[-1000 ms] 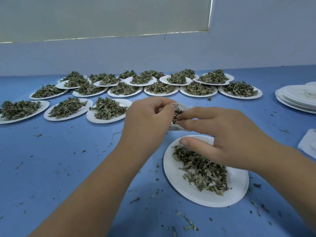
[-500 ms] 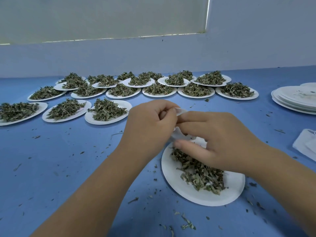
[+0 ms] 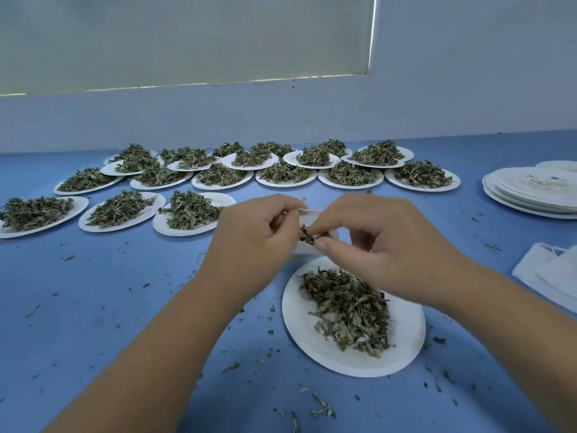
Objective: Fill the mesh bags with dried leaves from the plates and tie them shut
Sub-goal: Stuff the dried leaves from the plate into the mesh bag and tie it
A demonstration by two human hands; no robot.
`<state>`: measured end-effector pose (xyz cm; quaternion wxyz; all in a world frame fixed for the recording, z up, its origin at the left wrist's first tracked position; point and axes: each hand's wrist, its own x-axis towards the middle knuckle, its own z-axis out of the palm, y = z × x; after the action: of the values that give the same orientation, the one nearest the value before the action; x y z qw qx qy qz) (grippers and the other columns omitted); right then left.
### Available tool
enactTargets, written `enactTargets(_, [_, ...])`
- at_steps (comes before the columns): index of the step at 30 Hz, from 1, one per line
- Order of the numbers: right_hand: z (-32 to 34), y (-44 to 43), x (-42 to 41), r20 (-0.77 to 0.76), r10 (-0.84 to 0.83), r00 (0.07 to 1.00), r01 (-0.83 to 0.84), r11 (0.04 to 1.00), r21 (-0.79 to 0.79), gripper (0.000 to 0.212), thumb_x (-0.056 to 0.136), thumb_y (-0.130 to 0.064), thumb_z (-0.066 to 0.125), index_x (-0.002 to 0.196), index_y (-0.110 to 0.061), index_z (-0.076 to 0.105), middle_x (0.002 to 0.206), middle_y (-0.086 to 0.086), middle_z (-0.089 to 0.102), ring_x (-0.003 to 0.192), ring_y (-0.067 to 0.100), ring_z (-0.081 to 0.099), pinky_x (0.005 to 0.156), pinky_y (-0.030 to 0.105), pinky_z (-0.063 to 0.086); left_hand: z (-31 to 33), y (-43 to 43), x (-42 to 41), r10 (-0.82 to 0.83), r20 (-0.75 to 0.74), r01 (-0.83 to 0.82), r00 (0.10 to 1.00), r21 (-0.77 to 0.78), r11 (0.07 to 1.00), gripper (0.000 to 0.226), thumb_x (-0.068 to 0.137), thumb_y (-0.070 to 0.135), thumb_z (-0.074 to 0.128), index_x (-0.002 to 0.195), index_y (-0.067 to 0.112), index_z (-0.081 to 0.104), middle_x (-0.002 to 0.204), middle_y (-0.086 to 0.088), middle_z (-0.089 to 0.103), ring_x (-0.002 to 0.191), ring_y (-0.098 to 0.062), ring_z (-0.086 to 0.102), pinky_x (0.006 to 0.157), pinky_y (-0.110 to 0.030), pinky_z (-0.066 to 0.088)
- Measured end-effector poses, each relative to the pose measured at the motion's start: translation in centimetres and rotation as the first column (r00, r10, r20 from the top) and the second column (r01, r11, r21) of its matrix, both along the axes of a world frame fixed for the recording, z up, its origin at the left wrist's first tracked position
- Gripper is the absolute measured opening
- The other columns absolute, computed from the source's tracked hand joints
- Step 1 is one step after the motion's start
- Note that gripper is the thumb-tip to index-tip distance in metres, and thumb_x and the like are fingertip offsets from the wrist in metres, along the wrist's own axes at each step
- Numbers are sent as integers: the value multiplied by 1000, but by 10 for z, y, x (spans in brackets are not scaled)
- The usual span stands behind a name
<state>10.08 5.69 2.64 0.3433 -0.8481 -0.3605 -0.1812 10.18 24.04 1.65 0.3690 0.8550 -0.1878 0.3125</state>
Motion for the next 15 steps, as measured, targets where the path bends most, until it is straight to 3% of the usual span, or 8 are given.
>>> enactTargets(2, [5, -9, -1, -64, 11, 998, -9, 1000, 18, 16, 82, -38, 63, 97, -45, 64, 92, -21, 63, 60, 11, 53, 58, 10, 39, 1, 3, 1, 25, 33, -25, 999, 4, 1000, 18, 91, 5, 59, 94, 15, 74, 49, -3, 49, 47, -8, 41, 46, -11, 28])
enactTargets(6, [-1, -28, -1, -227, 8, 974, -34, 994, -107, 21, 82, -45, 65, 103, -45, 63, 94, -20, 59, 64, 9, 53, 61, 14, 41, 2, 7, 0, 83, 97, -83, 992, -3, 997, 19, 90, 11, 56, 94, 15, 74, 47, 3, 47, 47, -8, 41, 45, -9, 27])
enactTargets(10, [-8, -39, -6, -244, -28, 969, -34, 969, -245, 33, 76, -58, 62, 106, -45, 57, 97, -21, 52, 76, 9, 54, 65, 14, 40, 3, 7, 1, 119, 136, -125, 984, 41, 991, 21, 90, 15, 55, 97, 15, 74, 48, 8, 48, 48, -7, 44, 46, -8, 28])
enactTargets(15, [-9, -44, -13, -255, -104, 961, -10, 912, -410, 67, 59, -89, 42, 118, -59, 34, 108, -35, 37, 94, -21, 40, 66, 16, 34, 1, 8, 2, 159, 145, -168, 977, 48, 985, 18, 91, 9, 58, 96, 13, 74, 51, 7, 50, 52, -9, 45, 47, -9, 30])
